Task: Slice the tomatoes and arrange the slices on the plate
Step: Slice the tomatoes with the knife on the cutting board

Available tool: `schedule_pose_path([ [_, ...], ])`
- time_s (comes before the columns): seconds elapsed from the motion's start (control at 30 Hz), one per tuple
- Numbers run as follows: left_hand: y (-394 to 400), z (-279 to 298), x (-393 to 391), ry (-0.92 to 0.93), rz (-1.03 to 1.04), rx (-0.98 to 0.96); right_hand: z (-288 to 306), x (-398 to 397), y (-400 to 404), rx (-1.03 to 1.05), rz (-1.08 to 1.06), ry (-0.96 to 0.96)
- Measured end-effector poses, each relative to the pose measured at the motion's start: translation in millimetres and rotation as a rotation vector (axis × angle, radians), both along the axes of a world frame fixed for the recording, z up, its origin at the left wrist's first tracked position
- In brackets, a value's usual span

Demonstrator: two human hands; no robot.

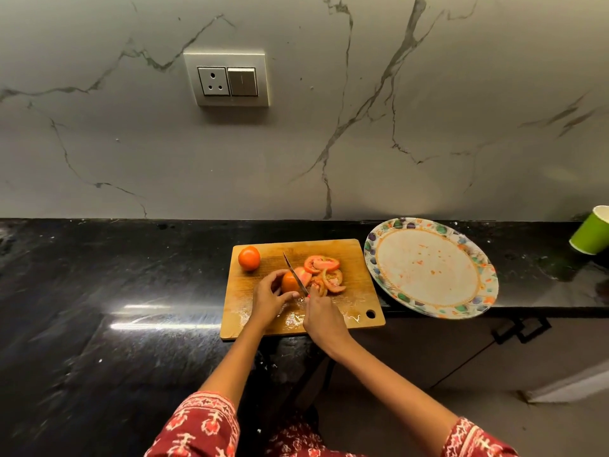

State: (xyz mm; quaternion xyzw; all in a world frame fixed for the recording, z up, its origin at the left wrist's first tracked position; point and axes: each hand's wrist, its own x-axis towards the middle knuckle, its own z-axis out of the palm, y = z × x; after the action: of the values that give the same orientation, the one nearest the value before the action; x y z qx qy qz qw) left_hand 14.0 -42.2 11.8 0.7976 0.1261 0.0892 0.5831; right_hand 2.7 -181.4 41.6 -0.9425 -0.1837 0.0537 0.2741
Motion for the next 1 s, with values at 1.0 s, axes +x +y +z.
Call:
schedule_pose_path([
  [1.0, 26.0, 17.9, 4.5, 0.315, -0.352, 0.683, -6.8, 44.7, -15.0, 0.247, -0.126, 0.135],
])
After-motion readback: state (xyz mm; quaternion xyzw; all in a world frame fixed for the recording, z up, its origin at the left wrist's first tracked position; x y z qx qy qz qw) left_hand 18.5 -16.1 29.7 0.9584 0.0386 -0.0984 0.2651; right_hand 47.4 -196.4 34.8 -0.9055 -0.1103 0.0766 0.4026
